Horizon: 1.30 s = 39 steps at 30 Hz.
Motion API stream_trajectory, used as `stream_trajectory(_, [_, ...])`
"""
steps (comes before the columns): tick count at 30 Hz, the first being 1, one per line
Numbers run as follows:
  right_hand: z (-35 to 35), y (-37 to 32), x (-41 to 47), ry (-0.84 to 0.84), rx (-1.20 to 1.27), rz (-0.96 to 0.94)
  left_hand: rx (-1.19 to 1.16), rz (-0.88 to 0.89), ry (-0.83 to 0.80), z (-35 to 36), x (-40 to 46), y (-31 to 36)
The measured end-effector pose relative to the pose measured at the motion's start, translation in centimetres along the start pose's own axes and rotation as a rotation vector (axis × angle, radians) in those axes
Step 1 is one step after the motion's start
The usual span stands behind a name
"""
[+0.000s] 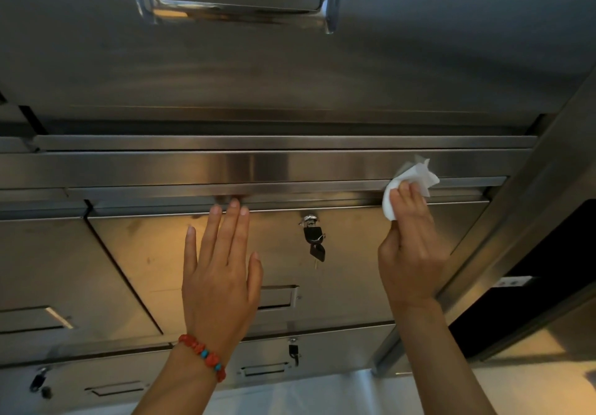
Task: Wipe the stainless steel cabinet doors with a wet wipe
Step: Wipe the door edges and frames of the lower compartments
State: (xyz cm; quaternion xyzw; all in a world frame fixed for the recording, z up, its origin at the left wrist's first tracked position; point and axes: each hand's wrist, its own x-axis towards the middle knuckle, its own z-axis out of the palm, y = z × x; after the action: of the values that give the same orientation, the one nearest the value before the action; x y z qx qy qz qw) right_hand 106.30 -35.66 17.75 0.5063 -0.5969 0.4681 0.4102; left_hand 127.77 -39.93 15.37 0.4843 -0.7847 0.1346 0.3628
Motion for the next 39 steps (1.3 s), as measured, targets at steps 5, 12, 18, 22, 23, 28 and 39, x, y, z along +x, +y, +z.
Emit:
stream_trajectory(5, [0.6, -2.1, -0.2, -0.017, 0.029, -0.020, -0.013, 0.002, 0.005, -0.1, 0.1, 0.1])
stream_trajectory(12, [1.8, -5.7, -0.9, -0.011, 0.087, -0.054, -0.007, 0.004, -0.023, -0.5, 0.1, 0.1])
stream_trajectory(18, [2.7, -8.4, -1.2, -0.033, 0.147, -0.084, -0.020, 0.001, -0.030, -0.7, 0.1, 0.1])
stream_trajectory(22, [3.1, -9.8, -1.3, -0.034, 0.179, -0.107, -0.024, 0.000, -0.048, -0.6, 0.1, 0.0])
stream_trajectory(23, [3.2, -10.1, -1.3, -0.037, 0.182, -0.111, -0.024, -0.001, -0.053, -0.6, 0.1, 0.0])
stream_trajectory(28, [2.9, -9.5, -1.1, -0.063, 0.158, -0.162, -0.029, 0.004, -0.052, -0.6, 0.2, -0.2])
stream_trajectory(39, [1.6, -6.7, -0.6, -0.079, 0.092, -0.118, -0.043, -0.006, -0.047, -0.3, 0.1, 0.0])
